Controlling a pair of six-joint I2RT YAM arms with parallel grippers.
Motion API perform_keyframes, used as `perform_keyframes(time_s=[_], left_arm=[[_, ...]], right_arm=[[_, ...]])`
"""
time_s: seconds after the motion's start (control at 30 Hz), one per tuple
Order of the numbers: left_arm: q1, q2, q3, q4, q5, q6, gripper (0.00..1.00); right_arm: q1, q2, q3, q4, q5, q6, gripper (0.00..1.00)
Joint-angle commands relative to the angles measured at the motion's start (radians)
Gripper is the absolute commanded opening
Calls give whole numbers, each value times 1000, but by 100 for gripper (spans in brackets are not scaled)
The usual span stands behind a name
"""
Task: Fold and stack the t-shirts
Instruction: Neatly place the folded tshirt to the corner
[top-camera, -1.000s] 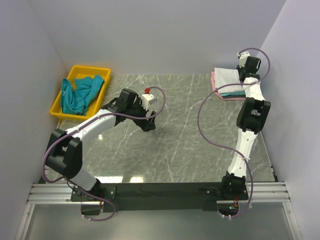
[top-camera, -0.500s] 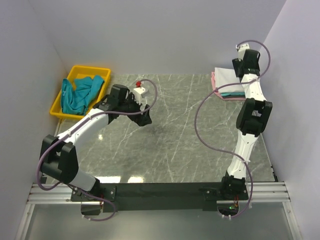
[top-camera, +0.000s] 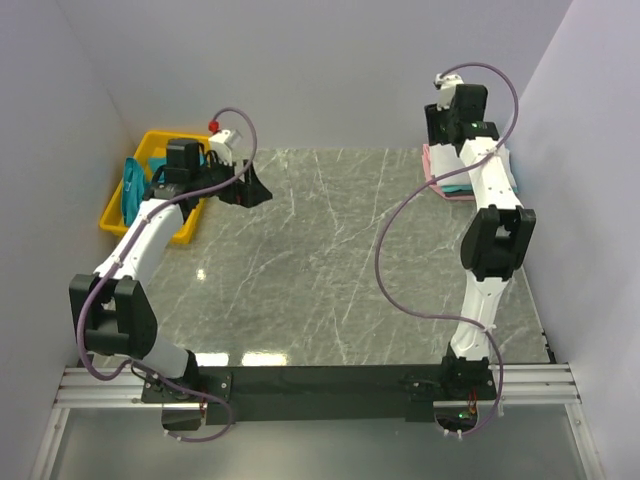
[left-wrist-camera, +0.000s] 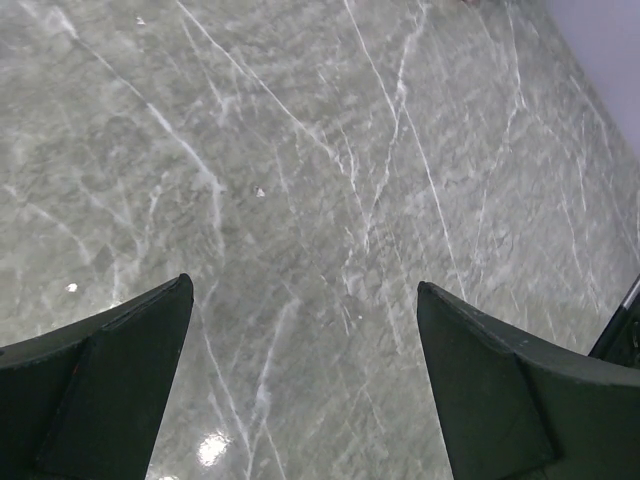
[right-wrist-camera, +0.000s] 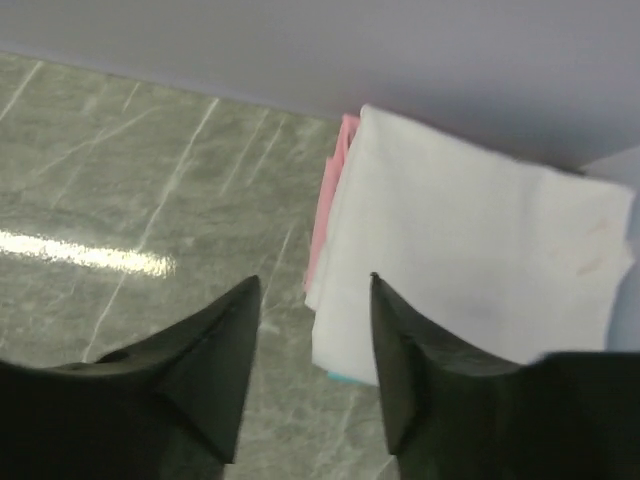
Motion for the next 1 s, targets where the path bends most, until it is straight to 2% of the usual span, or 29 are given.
perform_keyframes(time_s=[0.0,0.03,0.07,0.13,0.33,0.57,0.7,0.73,0.77,0.87,0.9,0.97], left_arm=[[22,-8,4,62,78,-59,99],[26,-16,-6,73,79,-54,100],[26,-24,-17,81,78,-51,100],[26,-45,-43,93,64,-41,100],[26,-53,-66,73,50,-10,99],[26,-36,-57,64,52,1,99],[27,-45,-56,52,32,6,99],[27,-48,-57,49,29,4,100],[29,-56,-59,44,12,4,99],[38,-70,-56,15,-13,-8,100],[50,-74,-52,3,-13,-13,100],[71,-85,-40,-29,-61,-22,99]], right_arm=[[-73,-45,-74,-17,-71,155,52],[-113,-53,-126,-3,-72,169,46],[-130,-56,-146,9,-65,190,33],[-187,-62,-195,43,-34,214,24],[-271,-91,-327,181,63,192,21],[-319,-42,-323,192,164,152,21],[-321,-125,-364,187,142,140,30],[-321,-146,-373,192,149,134,39],[-319,-166,-381,200,159,128,45],[-317,-246,-389,154,152,96,56],[-316,-299,-399,138,133,85,63],[-307,-405,-450,102,78,57,70]])
